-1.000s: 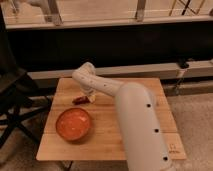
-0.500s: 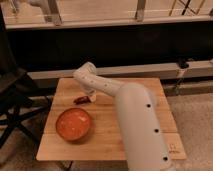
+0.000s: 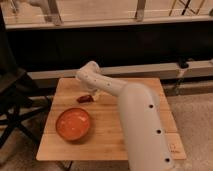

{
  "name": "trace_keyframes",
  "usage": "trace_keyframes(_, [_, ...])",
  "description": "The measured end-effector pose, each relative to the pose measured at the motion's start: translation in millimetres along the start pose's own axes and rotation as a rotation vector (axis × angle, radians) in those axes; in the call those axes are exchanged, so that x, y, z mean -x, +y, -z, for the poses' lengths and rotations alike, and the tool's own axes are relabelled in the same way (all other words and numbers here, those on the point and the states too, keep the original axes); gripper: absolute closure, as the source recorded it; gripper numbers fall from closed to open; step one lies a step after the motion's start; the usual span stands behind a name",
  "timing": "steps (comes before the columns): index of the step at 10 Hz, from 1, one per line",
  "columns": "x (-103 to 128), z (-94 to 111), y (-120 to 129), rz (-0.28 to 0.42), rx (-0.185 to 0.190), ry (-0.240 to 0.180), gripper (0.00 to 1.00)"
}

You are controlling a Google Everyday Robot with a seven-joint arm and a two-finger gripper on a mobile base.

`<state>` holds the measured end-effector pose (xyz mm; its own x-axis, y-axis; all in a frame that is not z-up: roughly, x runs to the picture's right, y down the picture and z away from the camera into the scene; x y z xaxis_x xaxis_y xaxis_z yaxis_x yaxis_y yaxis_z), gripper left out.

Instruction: Drag the pepper across the table

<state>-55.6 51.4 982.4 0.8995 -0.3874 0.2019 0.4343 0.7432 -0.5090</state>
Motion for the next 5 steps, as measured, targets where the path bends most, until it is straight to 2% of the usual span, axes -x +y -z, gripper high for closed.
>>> trace_keyframes(5, [-28,-2,2,-0.037,0.003,0.009,1.0])
